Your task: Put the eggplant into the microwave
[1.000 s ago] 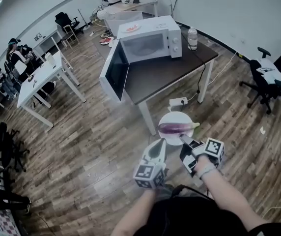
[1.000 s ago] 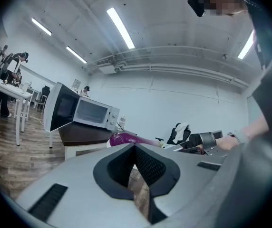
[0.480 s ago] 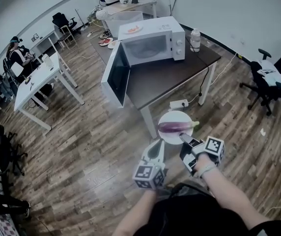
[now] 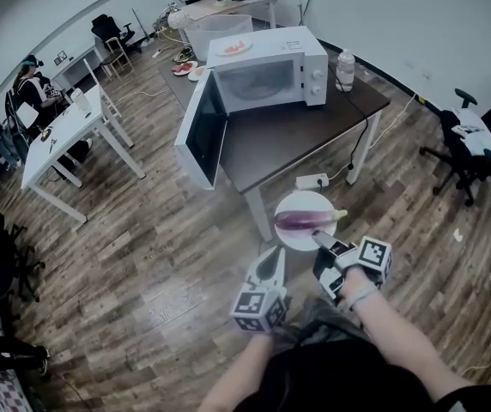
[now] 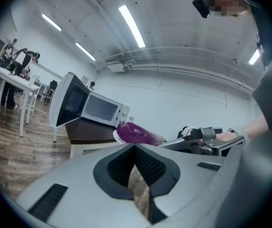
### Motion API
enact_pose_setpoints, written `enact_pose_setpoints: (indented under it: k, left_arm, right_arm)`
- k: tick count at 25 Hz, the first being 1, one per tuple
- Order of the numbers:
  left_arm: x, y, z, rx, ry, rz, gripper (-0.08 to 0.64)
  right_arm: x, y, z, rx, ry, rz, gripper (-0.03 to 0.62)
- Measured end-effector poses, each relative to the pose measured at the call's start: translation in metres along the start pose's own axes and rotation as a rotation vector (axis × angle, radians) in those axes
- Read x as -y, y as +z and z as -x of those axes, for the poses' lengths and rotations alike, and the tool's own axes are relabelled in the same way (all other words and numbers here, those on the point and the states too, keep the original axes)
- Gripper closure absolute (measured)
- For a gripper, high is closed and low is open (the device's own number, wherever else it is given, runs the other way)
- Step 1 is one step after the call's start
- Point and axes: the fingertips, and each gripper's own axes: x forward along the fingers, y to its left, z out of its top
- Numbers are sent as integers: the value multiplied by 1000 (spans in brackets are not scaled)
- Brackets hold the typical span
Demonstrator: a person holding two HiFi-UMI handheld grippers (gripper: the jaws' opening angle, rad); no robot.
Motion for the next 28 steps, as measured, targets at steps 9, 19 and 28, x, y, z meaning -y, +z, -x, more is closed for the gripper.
enact_pose_setpoints:
  k: [9, 19, 28]
  left_arm:
    - [-10, 20, -33, 19, 47, 17, 560]
    - [-20, 32, -67, 20, 93, 20, 560]
    - [-29, 38, -85, 24, 138, 21, 560]
  right_arm:
    - [-3, 24, -21, -46, 0, -7, 572]
    - [-9, 53, -47, -98, -2, -6, 572]
    - [-11, 75, -56, -108, 1, -16, 572]
